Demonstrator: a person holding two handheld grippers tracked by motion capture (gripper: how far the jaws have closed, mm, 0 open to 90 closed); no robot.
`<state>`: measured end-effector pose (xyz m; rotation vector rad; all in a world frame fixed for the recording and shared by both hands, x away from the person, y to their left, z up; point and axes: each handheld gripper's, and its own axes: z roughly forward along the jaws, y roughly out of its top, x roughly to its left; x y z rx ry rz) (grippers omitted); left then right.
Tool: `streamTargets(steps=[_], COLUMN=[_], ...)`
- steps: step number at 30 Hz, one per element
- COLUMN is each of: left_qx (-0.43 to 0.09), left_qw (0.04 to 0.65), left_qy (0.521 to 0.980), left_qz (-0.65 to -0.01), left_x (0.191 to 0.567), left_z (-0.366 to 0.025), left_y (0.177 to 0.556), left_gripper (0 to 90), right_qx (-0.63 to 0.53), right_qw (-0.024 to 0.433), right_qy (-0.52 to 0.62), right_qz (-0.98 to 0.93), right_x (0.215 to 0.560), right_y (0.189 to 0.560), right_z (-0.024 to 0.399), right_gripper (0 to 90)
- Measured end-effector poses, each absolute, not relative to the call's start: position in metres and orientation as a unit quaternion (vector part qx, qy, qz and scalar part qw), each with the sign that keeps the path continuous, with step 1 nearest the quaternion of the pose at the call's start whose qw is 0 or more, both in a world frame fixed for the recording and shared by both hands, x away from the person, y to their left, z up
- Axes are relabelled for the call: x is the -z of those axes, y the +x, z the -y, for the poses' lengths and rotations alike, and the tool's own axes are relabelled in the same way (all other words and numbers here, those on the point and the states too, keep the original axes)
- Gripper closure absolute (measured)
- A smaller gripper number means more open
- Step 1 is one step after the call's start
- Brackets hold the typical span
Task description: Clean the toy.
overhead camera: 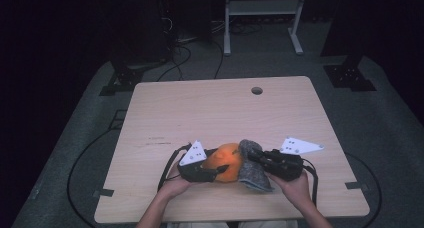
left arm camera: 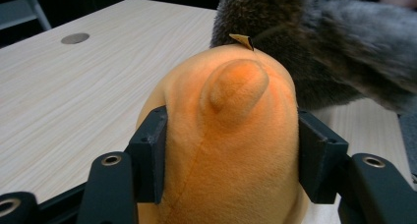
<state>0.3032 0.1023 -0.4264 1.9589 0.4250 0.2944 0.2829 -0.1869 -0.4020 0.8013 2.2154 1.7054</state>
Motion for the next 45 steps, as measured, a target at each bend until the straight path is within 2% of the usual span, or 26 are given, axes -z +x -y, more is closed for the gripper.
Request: streamTargets(steps=[2, 4, 6, 9, 11, 12, 15, 18, 21, 23, 25, 28, 29, 32, 35, 37, 39, 41, 45], left_qx=[-0.106, -0.113, -0.107, -0.088, -0.084, -0.08, -0.1, -0.117, -0.126, -0.13, -0.128, -0.128, -0.124, -0.109, -0.106, -0.103, -0.116, -0.132, -0.142], left_qw=[0.548, 0.542, 0.529, 0.529, 0.531, 0.531, 0.535, 0.53, 0.523, 0.514, 0.519, 0.52, 0.523, 0.537, 0.525, 0.521, 0.524, 0.524, 0.526], left_qy=[0.812, 0.816, 0.825, 0.828, 0.825, 0.824, 0.82, 0.821, 0.826, 0.832, 0.827, 0.828, 0.827, 0.82, 0.827, 0.828, 0.824, 0.822, 0.821], left_qz=[-0.17, -0.167, -0.17, -0.167, -0.177, -0.18, -0.175, -0.177, -0.165, -0.167, -0.173, -0.169, -0.165, -0.167, -0.17, -0.177, -0.182, -0.18, -0.17], left_x=[0.421, 0.417, 0.42, 0.422, 0.424, 0.426, 0.43, 0.427, 0.426, 0.427, 0.428, 0.427, 0.427, 0.421, 0.422, 0.429, 0.43, 0.427, 0.422], left_z=[-0.101, -0.099, -0.098, -0.105, -0.112, -0.114, -0.112, -0.105, -0.097, -0.094, -0.092, -0.088, -0.087, -0.093, -0.1, -0.1, -0.101, -0.099, -0.088], left_y=[0.3, 0.297, 0.298, 0.303, 0.306, 0.307, 0.305, 0.303, 0.3, 0.299, 0.3, 0.3, 0.3, 0.303, 0.305, 0.306, 0.304, 0.302, 0.301], left_gripper=[42.8, 42.5, 34.4, 16.1, 11.3, 12.1, 29.8, 37.9, 38.7, 39.0, 39.9, 39.9, 37.4, 18.5, 13.0, 15.7, 27.6, 35.0, 38.4], right_qx=[-0.567, -0.568, -0.562, -0.549, -0.552, -0.547, -0.539, -0.559, -0.58, -0.55, -0.556, -0.553, -0.548, -0.548, -0.553, -0.55, -0.534, -0.537, -0.587], right_qw=[0.118, 0.101, 0.097, 0.096, 0.091, 0.095, 0.1, 0.122, 0.126, 0.146, 0.121, 0.15, 0.154, 0.131, 0.114, 0.112, 0.124, 0.132, 0.142], right_qy=[0.277, 0.287, 0.293, 0.299, 0.305, 0.307, 0.317, 0.299, 0.264, 0.259, 0.28, 0.263, 0.263, 0.281, 0.308, 0.312, 0.319, 0.321, 0.273], right_qz=[-0.767, -0.765, -0.767, -0.774, -0.771, -0.773, -0.774, -0.764, -0.76, -0.78, -0.773, -0.776, -0.779, -0.777, -0.766, -0.767, -0.773, -0.769, -0.749], right_x=[0.409, 0.42, 0.427, 0.435, 0.437, 0.437, 0.436, 0.417, 0.403, 0.41, 0.416, 0.408, 0.408, 0.421, 0.429, 0.43, 0.431, 0.426, 0.4], right_y=[0.285, 0.288, 0.289, 0.291, 0.295, 0.296, 0.298, 0.288, 0.278, 0.279, 0.286, 0.279, 0.278, 0.289, 0.296, 0.299, 0.3, 0.298, 0.282], right_z=[0.181, 0.182, 0.182, 0.177, 0.178, 0.179, 0.182, 0.183, 0.176, 0.171, 0.176, 0.176, 0.175, 0.182, 0.192, 0.195, 0.196, 0.2, 0.196], right_gripper=[81.6, 81.6, 81.7, 81.7, 81.7, 81.7, 81.7, 81.8, 81.7, 81.7, 81.7, 81.7, 81.7, 81.8, 81.8, 81.7, 81.7, 81.7, 81.7])
